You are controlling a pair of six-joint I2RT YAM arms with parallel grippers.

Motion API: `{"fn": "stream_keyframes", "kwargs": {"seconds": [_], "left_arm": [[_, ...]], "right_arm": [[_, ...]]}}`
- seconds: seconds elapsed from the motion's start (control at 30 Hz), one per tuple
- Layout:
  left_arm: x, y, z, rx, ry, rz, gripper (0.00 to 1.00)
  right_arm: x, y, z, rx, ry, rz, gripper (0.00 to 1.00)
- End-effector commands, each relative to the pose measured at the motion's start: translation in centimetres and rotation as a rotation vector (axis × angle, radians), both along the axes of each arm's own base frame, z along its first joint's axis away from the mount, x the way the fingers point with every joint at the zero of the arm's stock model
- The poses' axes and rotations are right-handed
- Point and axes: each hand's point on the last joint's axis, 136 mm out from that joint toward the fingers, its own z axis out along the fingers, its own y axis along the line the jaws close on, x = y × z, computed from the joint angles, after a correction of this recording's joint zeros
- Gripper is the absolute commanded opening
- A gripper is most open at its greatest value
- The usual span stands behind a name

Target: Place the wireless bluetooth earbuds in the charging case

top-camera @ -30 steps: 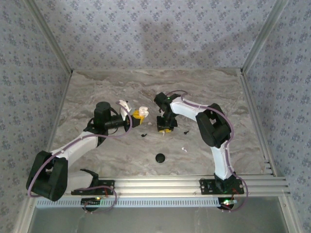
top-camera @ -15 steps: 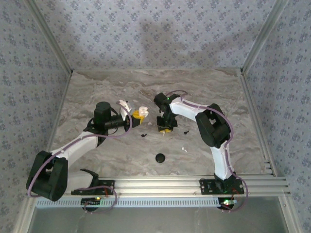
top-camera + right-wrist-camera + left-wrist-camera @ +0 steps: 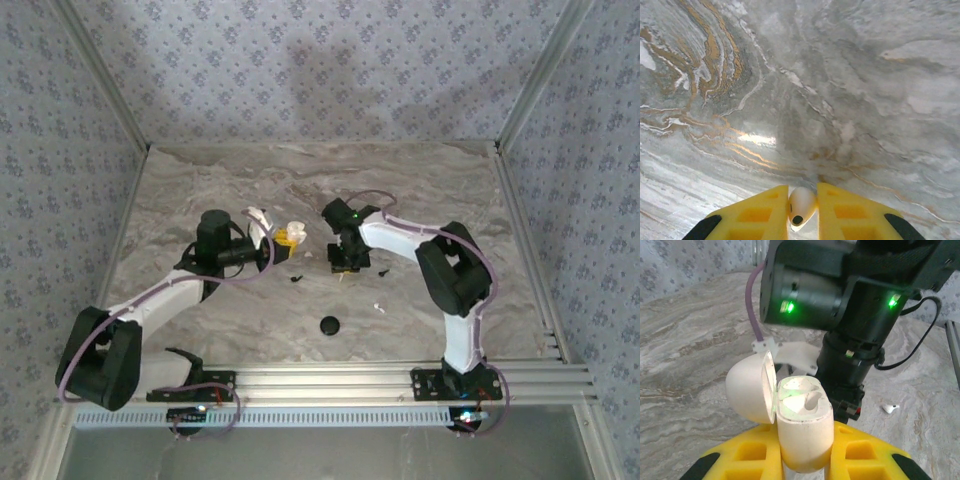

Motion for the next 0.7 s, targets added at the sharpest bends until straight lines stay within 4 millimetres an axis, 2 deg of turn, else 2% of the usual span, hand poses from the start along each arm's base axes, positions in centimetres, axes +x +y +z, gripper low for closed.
{"fn": "stream_keyframes", "kwargs": {"seconds": [0.0,0.07,0.3,0.43,0.67], "left_arm": [[0.0,-0.9,0.5,0.006,-0.023,-0.035,0.19],[0.0,-1.1,0.1,0.012,-0.014,-0.041,0.18],[0.0,-1.8,-0.8,0.042,-0.029,-0.054,0.17],[-0.1,-2.3,-1.1,0.059,-0.061,-0.057,0.16],[-0.1,-3.0,-0.6,0.057,-0.120,-0.066,0.16]], "right_arm": [[2.5,0.1,3.0,0.065,-0.184,-0.048,0.20],[2.6,-0.6,3.3,0.068,-0.231,-0.057,0.21],[3.5,-1.8,6.2,0.133,-0.383,-0.065,0.20],[3.7,-1.7,8.7,0.193,-0.474,-0.060,0.20],[3.3,-1.1,14.1,0.290,-0.662,-0.025,0.20]]}}
